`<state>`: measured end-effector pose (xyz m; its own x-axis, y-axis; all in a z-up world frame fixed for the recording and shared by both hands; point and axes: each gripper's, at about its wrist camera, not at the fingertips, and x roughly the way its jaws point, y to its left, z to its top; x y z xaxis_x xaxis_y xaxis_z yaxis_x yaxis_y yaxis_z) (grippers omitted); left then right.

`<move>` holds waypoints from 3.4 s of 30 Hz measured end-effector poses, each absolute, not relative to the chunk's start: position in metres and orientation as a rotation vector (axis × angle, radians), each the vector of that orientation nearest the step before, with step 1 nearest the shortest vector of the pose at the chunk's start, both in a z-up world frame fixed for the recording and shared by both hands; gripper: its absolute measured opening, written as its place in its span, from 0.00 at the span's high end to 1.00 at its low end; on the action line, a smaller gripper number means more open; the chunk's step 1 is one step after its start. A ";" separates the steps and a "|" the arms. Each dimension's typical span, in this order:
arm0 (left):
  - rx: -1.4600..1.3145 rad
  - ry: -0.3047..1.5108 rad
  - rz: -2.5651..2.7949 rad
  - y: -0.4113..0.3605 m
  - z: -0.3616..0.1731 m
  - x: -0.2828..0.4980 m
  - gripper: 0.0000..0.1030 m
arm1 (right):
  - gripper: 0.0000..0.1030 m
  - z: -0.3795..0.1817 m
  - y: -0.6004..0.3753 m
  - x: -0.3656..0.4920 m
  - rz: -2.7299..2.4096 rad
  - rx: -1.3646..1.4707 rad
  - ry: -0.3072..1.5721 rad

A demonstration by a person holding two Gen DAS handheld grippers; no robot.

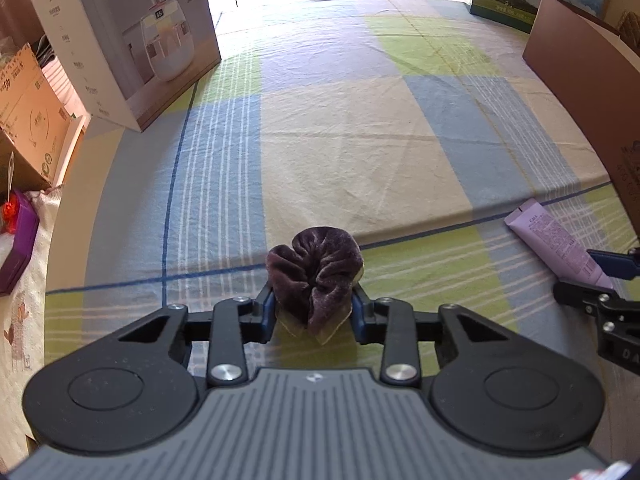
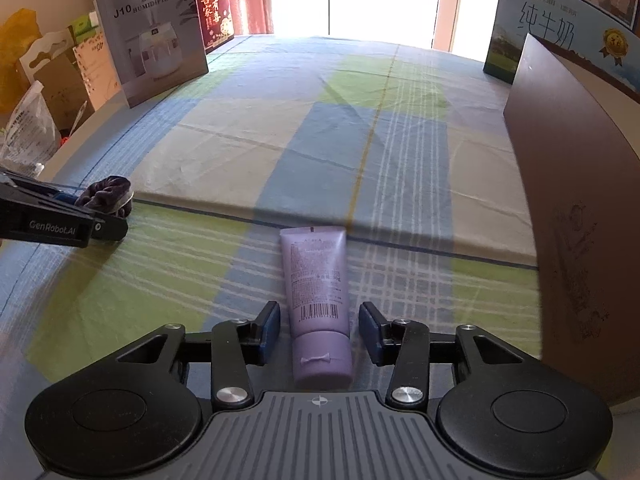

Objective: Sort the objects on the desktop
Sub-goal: 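Carry the lavender tube and scrunchie over the brown box with both tools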

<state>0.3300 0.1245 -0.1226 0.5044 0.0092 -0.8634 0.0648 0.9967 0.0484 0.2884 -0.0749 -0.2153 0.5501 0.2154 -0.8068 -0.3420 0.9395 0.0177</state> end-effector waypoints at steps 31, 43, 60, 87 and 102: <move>0.110 1.049 -0.138 0.033 -0.076 0.247 0.72 | 0.71 -0.150 -0.142 0.221 0.459 -0.012 0.892; 0.149 0.879 -0.278 -0.063 -0.013 0.267 0.72 | 0.71 -0.079 -0.240 0.215 0.324 0.061 0.722; 0.178 0.814 -0.402 -0.191 0.006 0.319 0.72 | 0.71 -0.068 -0.361 0.256 0.204 0.128 0.723; 0.186 0.923 -0.349 -0.268 -0.041 0.492 0.72 | 0.71 -0.121 -0.394 0.435 0.216 -0.040 0.830; 0.237 0.998 -0.300 -0.276 -0.077 0.560 0.67 | 0.71 -0.126 -0.387 0.476 0.223 -0.142 0.820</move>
